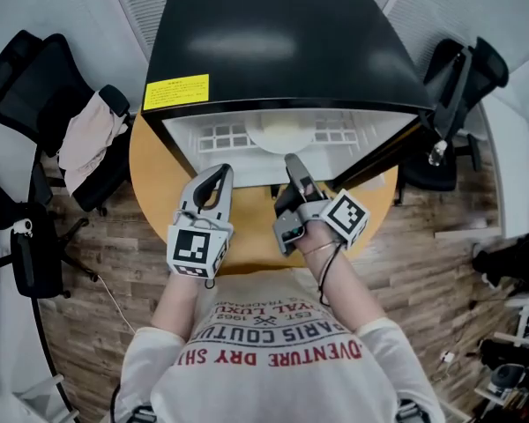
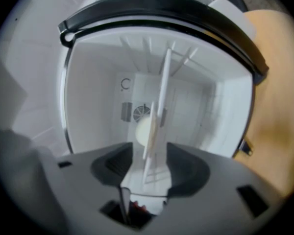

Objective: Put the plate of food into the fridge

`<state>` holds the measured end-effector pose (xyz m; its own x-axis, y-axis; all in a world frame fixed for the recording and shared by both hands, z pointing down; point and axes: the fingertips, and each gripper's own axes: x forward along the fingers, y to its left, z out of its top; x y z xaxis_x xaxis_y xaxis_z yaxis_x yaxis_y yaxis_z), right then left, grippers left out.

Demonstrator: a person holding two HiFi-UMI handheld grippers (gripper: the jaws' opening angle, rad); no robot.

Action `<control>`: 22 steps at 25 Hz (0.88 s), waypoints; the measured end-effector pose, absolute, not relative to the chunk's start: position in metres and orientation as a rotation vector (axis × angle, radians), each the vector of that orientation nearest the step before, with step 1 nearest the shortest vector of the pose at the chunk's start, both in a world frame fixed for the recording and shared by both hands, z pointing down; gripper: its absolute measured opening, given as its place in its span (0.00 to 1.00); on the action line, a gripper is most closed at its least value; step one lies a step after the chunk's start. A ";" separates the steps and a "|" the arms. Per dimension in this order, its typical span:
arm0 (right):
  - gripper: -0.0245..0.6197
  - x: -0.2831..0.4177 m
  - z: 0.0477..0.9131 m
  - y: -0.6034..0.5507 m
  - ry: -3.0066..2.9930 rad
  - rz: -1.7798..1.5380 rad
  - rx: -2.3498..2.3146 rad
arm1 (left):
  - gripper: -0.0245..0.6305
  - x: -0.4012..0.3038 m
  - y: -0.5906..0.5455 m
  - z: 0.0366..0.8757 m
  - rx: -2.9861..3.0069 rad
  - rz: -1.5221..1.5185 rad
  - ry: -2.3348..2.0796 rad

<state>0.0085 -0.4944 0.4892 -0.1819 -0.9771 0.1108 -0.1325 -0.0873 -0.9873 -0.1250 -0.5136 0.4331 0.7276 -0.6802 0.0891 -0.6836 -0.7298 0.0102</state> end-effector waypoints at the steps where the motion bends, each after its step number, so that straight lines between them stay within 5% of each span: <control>1: 0.38 0.009 0.487 -0.489 1.420 -1.354 -1.296 | 0.09 -0.124 -0.510 0.433 2.881 0.124 -1.140; 3: 0.10 0.012 0.485 -0.480 1.464 -1.335 -1.322 | 0.09 -0.122 -0.502 0.431 2.879 0.131 -1.136; 10: 0.08 0.013 0.462 -0.454 1.740 -1.156 -1.435 | 0.09 -0.119 -0.474 0.424 2.856 0.127 -1.163; 22: 0.08 0.015 0.410 -0.402 2.359 -0.362 -1.817 | 0.09 -0.101 -0.422 0.416 2.859 0.116 -1.174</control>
<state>0.0151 -0.4023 0.4103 -0.2597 -0.9651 0.0343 -0.9310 0.2407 -0.2743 -0.1013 -0.4224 0.4158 0.7090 -0.6997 0.0877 -0.7034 -0.7106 0.0170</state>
